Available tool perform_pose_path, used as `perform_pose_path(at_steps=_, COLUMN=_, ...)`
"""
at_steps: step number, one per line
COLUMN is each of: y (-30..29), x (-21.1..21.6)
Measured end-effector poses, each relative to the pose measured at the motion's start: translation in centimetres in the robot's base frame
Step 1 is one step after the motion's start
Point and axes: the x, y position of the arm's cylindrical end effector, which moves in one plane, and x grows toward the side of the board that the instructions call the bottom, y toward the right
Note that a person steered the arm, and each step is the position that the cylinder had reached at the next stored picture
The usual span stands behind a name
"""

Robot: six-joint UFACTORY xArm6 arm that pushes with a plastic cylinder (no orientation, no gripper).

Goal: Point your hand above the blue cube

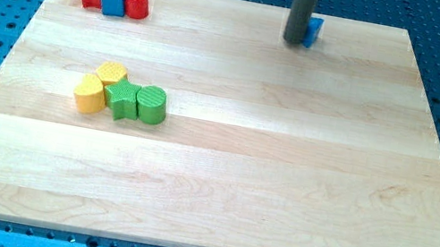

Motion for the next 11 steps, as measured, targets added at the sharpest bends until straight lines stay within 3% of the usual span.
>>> perform_pose_path(at_steps=2, y=9.0, x=-0.9)
perform_pose_path(at_steps=3, y=7.7, x=0.1)
perform_pose_path(at_steps=4, y=2.3, x=3.2)
perform_pose_path(at_steps=5, y=-2.4, x=1.6)
perform_pose_path(at_steps=7, y=-5.1, x=-2.8)
perform_pose_path(at_steps=8, y=-15.3, x=-6.7)
perform_pose_path(at_steps=10, y=-34.8, x=-6.9)
perform_pose_path(at_steps=11, y=-41.3, x=-6.9)
